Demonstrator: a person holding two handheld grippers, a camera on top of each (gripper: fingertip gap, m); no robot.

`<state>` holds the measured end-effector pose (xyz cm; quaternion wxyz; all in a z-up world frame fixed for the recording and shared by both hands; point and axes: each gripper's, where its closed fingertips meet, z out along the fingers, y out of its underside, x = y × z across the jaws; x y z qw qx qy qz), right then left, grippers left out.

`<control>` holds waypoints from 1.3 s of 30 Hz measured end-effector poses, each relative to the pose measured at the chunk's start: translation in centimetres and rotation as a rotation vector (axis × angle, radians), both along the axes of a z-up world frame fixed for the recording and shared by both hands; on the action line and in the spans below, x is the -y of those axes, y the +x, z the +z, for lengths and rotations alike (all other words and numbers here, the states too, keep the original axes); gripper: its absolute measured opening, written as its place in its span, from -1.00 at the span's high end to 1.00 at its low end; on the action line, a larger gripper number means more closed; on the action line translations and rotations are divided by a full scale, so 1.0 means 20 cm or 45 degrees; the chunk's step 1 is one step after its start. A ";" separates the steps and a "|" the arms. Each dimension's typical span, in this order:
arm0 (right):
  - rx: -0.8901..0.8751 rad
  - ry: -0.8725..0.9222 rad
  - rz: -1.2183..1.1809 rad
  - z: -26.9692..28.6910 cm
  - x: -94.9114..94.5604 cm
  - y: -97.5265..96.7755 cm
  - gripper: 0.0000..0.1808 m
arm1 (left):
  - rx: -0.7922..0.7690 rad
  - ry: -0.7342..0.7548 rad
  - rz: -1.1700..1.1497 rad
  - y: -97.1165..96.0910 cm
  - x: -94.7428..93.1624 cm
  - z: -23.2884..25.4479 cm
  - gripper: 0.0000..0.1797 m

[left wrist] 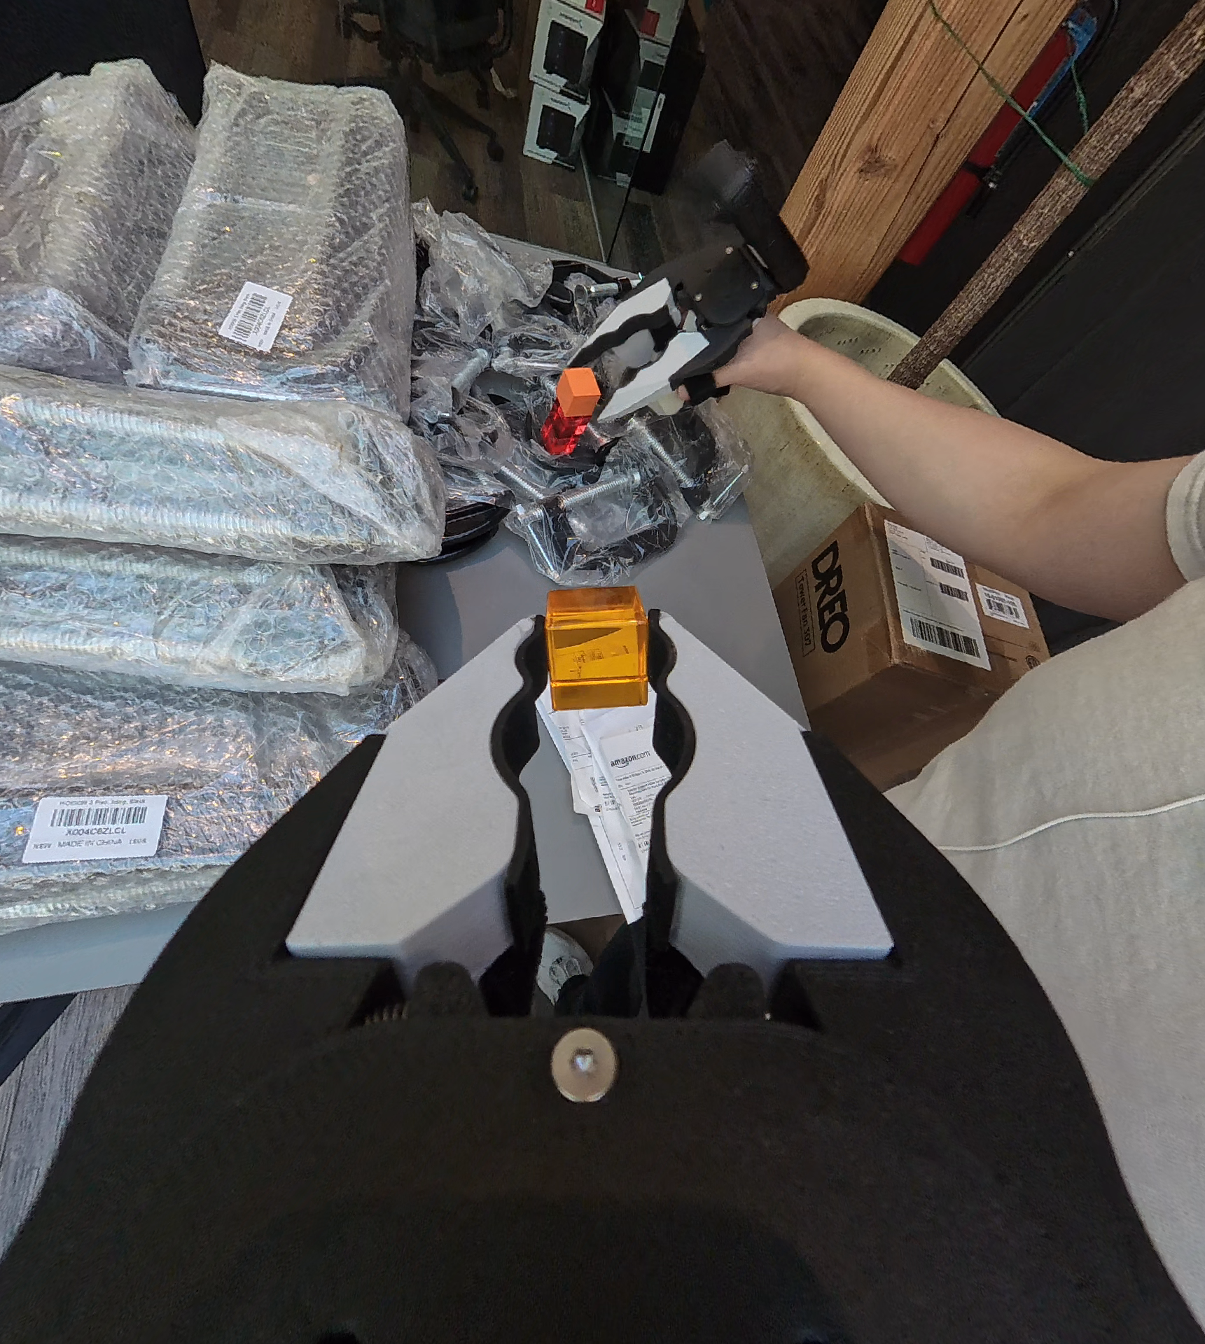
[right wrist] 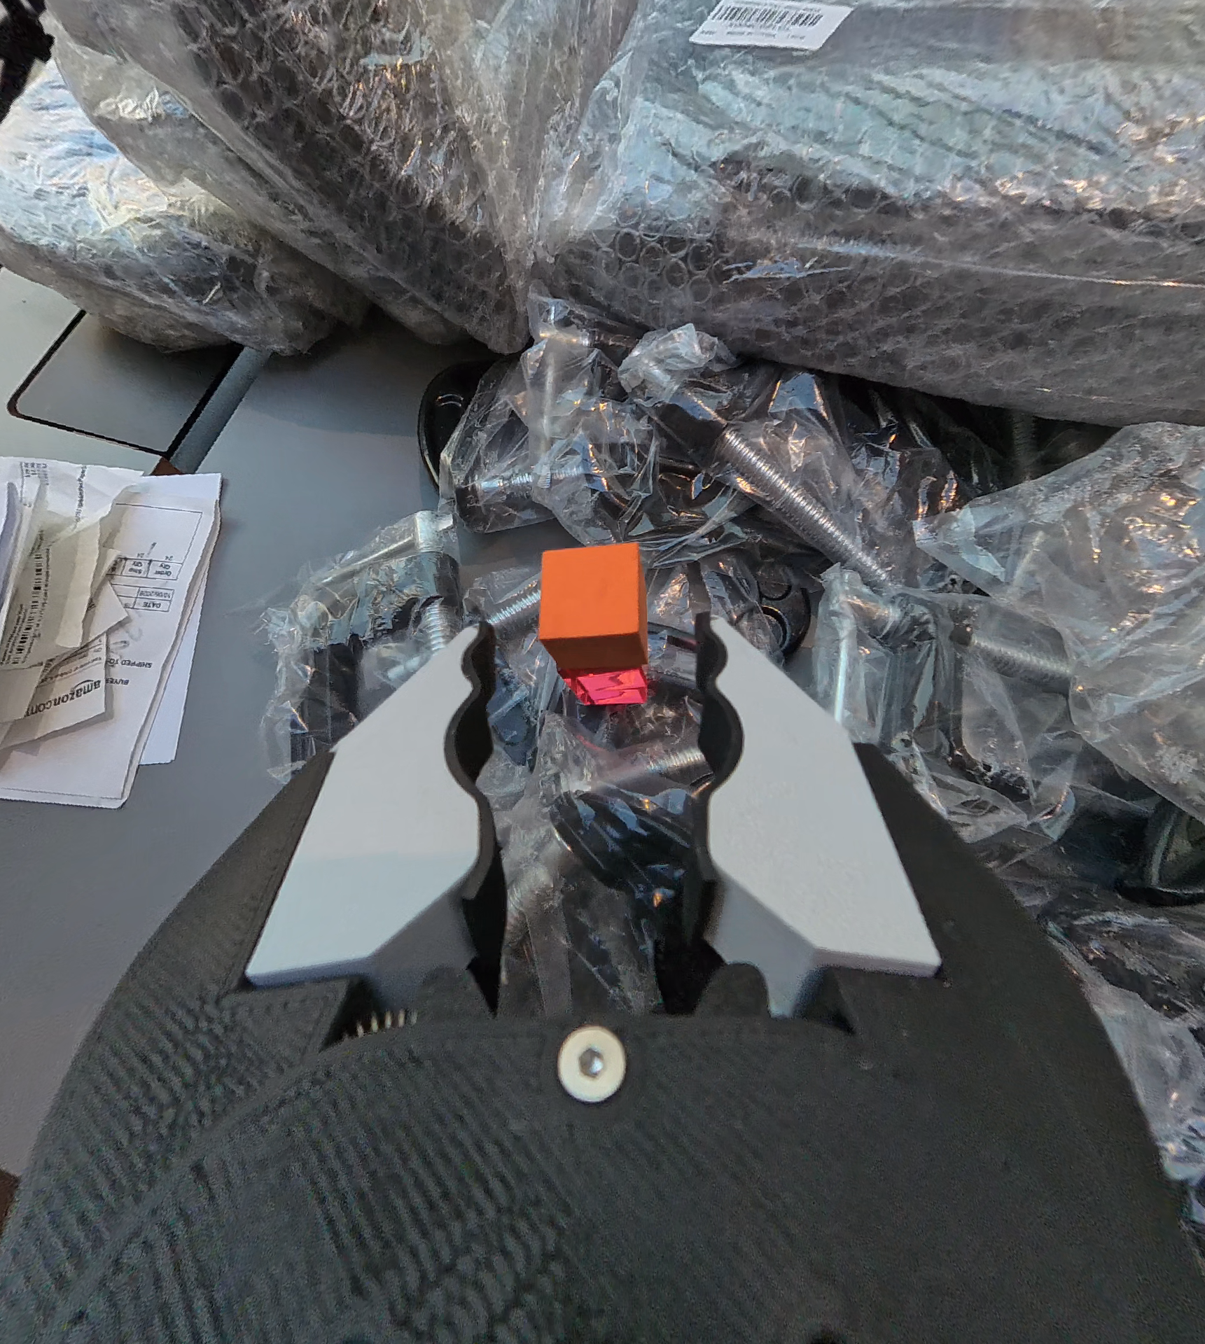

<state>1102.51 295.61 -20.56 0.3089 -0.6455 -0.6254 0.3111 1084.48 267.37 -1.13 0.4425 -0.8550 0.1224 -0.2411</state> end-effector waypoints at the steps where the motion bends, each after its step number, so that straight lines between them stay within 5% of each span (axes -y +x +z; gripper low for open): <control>1: -0.016 0.015 -0.016 0.03 0.00 0.01 0.35 | 0.001 -0.004 -0.002 0.00 -0.01 -0.01 0.72; 6: -0.171 0.388 -0.024 0.41 0.11 -0.01 0.25 | 0.124 0.006 -0.092 0.09 -0.12 -0.01 0.72; 11: -0.575 0.628 0.400 1.00 0.93 -0.35 0.25 | 0.423 -0.021 -0.295 0.31 -0.18 0.06 0.72; 14: -0.634 0.759 0.544 1.06 1.22 -0.45 0.28 | 0.630 -0.065 -0.400 0.43 -0.18 0.11 0.72; 17: -0.673 0.818 0.537 1.08 1.29 -0.48 0.52 | 0.803 -0.120 -0.478 0.50 -0.16 0.14 0.72; 18: -0.713 0.814 0.521 1.10 1.30 -0.47 0.70 | 0.840 -0.138 -0.493 0.52 -0.15 0.14 0.72; 22: -0.704 0.685 0.509 1.08 1.32 -0.43 0.74 | 0.971 -0.184 -0.524 0.55 -0.13 0.12 0.71; 24: -0.598 0.608 0.438 1.03 1.20 -0.41 0.74 | 0.972 -0.201 -0.455 0.52 -0.15 0.08 0.42; 26: -0.366 0.502 0.310 0.93 0.93 -0.34 0.74 | 0.875 -0.182 -0.364 0.44 -0.17 0.01 0.36; 32: 0.708 0.172 -0.139 0.49 0.18 0.06 0.73 | 0.568 -0.212 -0.171 0.25 -0.10 -0.17 0.37; 39: 1.193 0.193 -0.112 0.25 0.03 0.05 0.73 | 0.625 -0.235 -0.088 0.16 -0.01 -0.21 0.42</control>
